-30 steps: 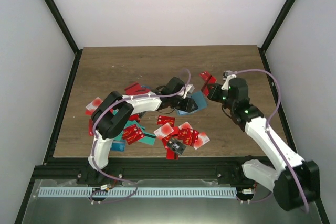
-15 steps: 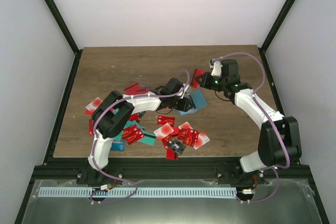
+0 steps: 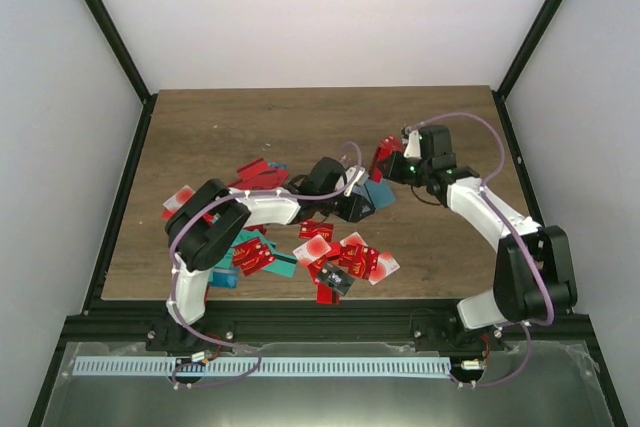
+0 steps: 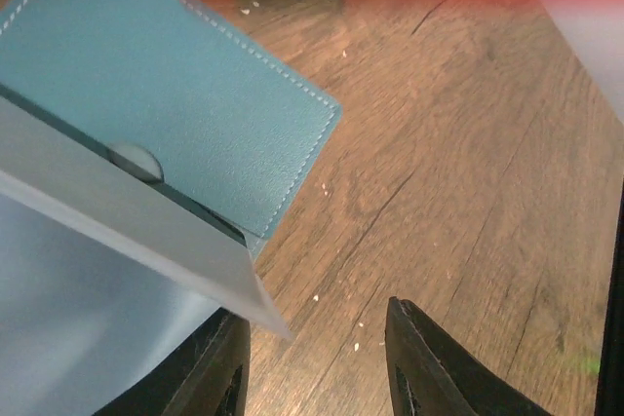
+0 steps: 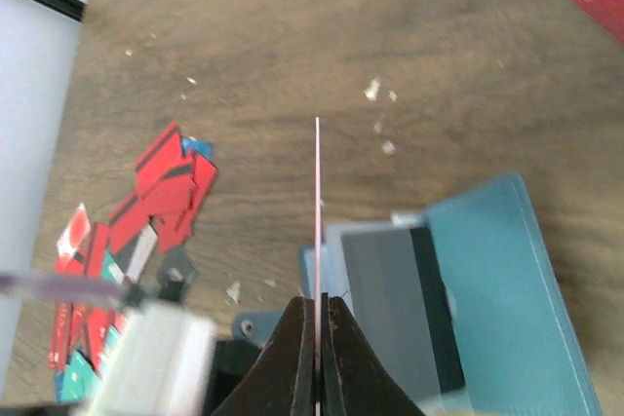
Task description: Put the credit cards into the card holder
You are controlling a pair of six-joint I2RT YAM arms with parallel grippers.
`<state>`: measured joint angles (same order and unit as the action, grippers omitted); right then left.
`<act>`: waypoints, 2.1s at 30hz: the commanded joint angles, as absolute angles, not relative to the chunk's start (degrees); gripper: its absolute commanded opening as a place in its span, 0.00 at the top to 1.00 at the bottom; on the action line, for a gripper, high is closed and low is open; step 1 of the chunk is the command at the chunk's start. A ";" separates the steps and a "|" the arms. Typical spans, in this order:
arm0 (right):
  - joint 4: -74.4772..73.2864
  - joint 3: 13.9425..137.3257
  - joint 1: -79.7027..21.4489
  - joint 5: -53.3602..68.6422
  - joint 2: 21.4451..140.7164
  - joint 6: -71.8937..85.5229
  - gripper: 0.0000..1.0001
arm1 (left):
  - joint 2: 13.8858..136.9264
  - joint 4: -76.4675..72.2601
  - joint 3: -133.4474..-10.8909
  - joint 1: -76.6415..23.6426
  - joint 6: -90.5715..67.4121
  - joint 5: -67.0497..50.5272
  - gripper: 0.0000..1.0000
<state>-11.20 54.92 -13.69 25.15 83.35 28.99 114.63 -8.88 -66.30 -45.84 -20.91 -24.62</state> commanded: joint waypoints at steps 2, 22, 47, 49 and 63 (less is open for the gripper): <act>-14.30 48.61 -13.64 19.87 75.69 29.35 0.99 | 114.79 -11.16 -69.64 -44.16 -19.25 -26.58 0.60; -5.01 27.73 -14.61 32.22 57.44 33.12 0.99 | 119.34 -0.26 -80.77 -42.07 -15.70 -20.85 0.63; -0.36 40.01 -15.97 20.47 76.05 29.32 0.99 | 114.17 11.76 -70.00 -39.43 -32.76 -15.49 0.46; -0.94 39.96 -16.00 20.07 75.42 29.06 0.99 | 114.80 11.27 -70.28 -39.42 -32.92 -17.12 0.53; -4.11 39.91 -15.97 18.89 70.92 29.09 0.99 | 113.78 9.54 -67.66 -39.85 -34.00 -18.52 0.96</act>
<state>-2.52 38.68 -15.57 19.64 73.08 29.50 114.37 10.22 -68.45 -39.46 -33.76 -17.63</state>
